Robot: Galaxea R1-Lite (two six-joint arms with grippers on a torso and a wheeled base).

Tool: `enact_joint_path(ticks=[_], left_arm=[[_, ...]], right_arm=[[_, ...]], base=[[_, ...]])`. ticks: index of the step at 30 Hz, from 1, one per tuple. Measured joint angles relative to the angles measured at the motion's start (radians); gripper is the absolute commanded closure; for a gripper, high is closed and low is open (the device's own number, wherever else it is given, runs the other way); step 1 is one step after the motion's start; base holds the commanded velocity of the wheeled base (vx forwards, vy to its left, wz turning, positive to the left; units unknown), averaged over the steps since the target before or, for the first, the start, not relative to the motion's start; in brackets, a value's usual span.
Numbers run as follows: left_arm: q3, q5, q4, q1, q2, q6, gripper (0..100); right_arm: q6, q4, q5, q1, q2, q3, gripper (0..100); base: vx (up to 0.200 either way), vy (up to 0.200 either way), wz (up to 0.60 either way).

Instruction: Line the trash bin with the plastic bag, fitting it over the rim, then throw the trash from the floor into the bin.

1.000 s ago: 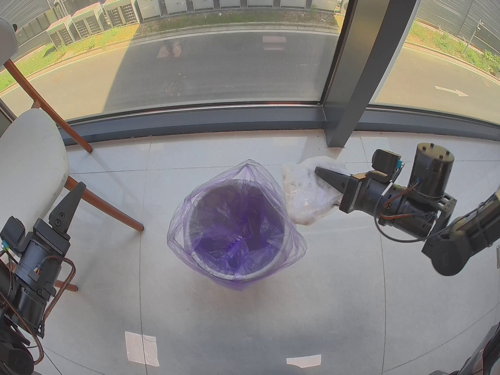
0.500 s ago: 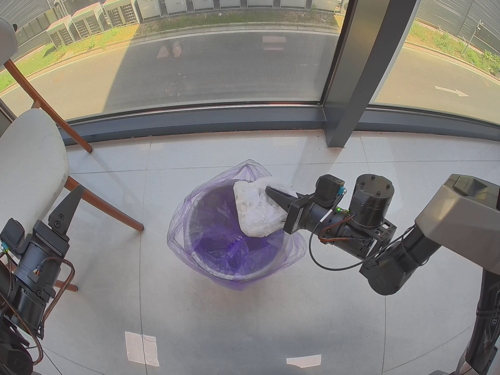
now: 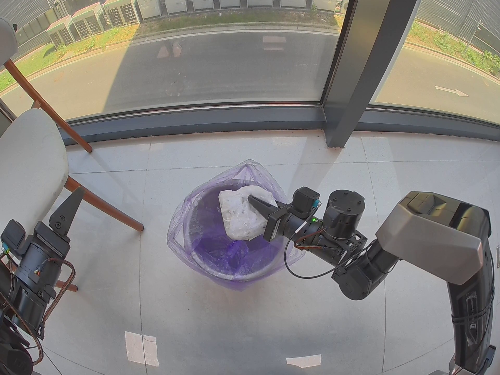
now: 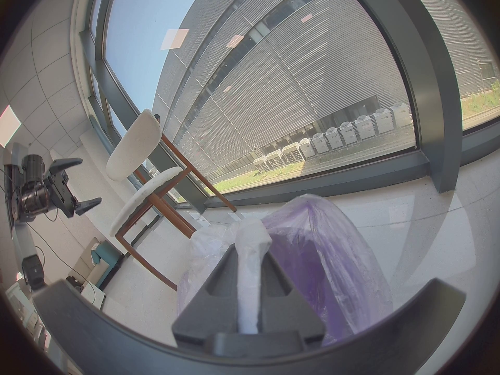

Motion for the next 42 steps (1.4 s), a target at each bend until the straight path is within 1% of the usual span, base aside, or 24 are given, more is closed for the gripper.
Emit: enact_joint_path(ticks=[8,22,31,42], left_arm=[[0.0,0.018,0.002,0.0,0.001,-0.012,0],[0.0,0.028,0.021,0.0,0.004,-0.013,0],[0.0,0.025,0.036,0.024,0.003,-0.013,0],[0.0,0.025,0.036,0.027,0.002,-0.014,0]], right_arm=[[-0.003,-0.023,-0.013,0.002,0.099,-0.075,100],[-0.003,-0.025,-0.028,-0.003,0.202,-0.177,100],[-0.009,-0.025,-0.031,-0.001,0.24,-0.211,100],[-0.011,-0.02,-0.031,0.003,0.247,-0.217,100]], base=[[0.0,0.0,0.0],[0.0,0.0,0.0],[0.0,0.0,0.0],[0.0,0.0,0.0]])
